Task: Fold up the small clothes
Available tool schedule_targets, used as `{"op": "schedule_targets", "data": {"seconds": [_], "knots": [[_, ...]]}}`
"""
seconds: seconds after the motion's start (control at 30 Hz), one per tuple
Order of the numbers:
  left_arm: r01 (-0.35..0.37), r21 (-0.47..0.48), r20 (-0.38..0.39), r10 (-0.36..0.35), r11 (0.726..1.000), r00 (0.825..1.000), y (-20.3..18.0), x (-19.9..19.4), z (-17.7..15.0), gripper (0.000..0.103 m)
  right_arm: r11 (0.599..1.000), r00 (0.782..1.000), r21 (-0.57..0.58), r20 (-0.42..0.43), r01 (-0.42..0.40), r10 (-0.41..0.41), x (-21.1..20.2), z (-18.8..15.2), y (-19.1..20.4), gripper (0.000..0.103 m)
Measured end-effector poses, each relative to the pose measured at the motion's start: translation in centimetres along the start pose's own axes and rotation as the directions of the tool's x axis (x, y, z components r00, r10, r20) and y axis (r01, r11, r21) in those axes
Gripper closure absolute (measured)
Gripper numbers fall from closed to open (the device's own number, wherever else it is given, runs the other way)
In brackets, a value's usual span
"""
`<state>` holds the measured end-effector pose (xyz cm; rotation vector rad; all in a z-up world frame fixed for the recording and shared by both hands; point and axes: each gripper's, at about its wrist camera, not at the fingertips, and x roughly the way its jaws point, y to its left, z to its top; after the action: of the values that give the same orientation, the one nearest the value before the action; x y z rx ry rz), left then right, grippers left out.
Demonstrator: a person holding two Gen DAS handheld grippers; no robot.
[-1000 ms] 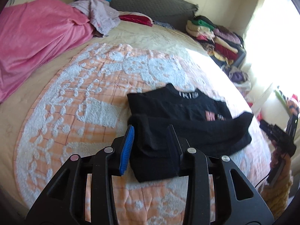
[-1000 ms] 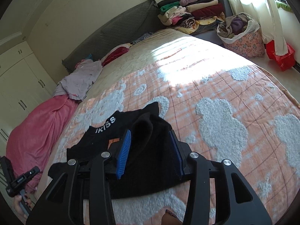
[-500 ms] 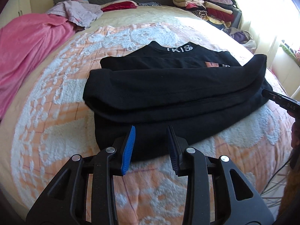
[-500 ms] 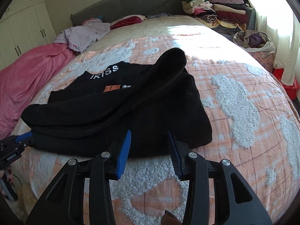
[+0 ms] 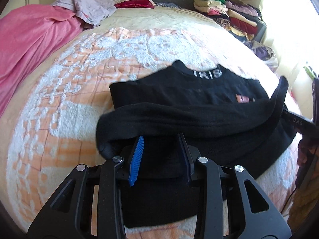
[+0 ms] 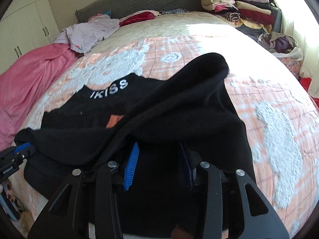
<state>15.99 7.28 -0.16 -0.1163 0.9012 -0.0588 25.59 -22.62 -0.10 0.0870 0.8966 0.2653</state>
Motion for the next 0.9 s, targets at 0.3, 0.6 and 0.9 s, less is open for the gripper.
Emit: {"op": "schedule_targets", "data": {"seconds": [0.3,0.6,0.9], "knots": [[0.053,-0.171,0.12,-0.033,0.984,0.992,4.7,-3.0,4.4,0.074,0.995,0.997,0.08,0.026,0.066,-0.069,1.7,4.1,-1.9,0.065],[0.024,-0.215,0.077,-0.008,0.976,0.997,8.2,-2.1,3.9,0.068,0.991,0.992,0.09,0.063,0.103,-0.109,0.0,4.9,-4.6,0.064],[0.042,-0.169,-0.028,-0.048,0.985,0.998,6.7,2.7,2.3,0.068,0.986,0.991,0.115,-0.062,0.123,-0.116,4.1,4.5,-6.2,0.06]]}}
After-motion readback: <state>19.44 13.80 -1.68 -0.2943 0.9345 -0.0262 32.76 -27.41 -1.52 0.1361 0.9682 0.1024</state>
